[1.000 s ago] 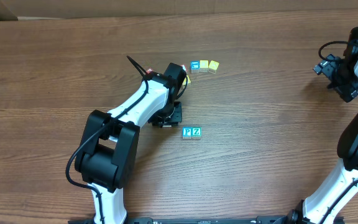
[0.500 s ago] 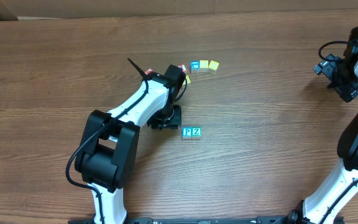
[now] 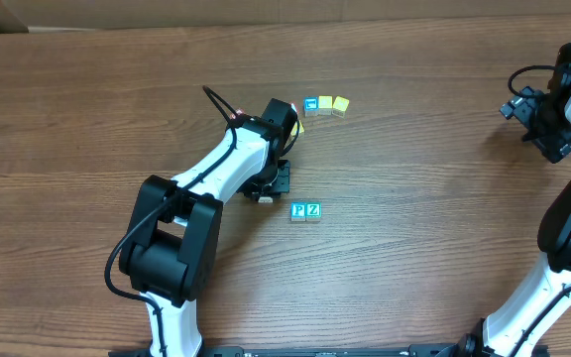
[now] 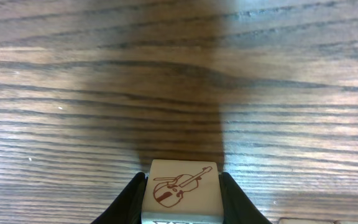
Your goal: Flip 4 blocks
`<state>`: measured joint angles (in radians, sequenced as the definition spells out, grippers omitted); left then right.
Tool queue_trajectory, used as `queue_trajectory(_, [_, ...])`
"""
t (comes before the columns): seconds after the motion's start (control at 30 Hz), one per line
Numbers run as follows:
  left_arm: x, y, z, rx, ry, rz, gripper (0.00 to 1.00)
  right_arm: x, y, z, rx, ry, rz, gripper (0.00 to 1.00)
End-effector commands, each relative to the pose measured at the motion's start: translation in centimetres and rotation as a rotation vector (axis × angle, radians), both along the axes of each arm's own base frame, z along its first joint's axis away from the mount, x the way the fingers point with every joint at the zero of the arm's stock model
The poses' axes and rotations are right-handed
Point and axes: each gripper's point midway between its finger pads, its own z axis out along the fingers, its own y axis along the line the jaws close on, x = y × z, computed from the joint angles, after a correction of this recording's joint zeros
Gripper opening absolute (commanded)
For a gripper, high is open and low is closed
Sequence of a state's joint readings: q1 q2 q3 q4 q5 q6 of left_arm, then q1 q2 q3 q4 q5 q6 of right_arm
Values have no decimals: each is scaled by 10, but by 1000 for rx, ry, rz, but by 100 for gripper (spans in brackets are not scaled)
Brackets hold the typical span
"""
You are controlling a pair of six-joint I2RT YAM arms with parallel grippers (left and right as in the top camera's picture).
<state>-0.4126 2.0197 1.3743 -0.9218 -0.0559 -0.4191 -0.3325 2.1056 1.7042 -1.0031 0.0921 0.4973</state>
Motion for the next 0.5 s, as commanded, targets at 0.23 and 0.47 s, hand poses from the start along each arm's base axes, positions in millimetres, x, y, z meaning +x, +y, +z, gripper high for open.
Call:
queue_trajectory(0.23, [-29, -17, -3, -98, 134, 1, 24, 7, -1, 10, -10, -31, 3, 100])
queue_trajectory(0.47, [-38, -17, -2, -98, 174, 4, 24, 7, -1, 10, -10, -30, 3, 100])
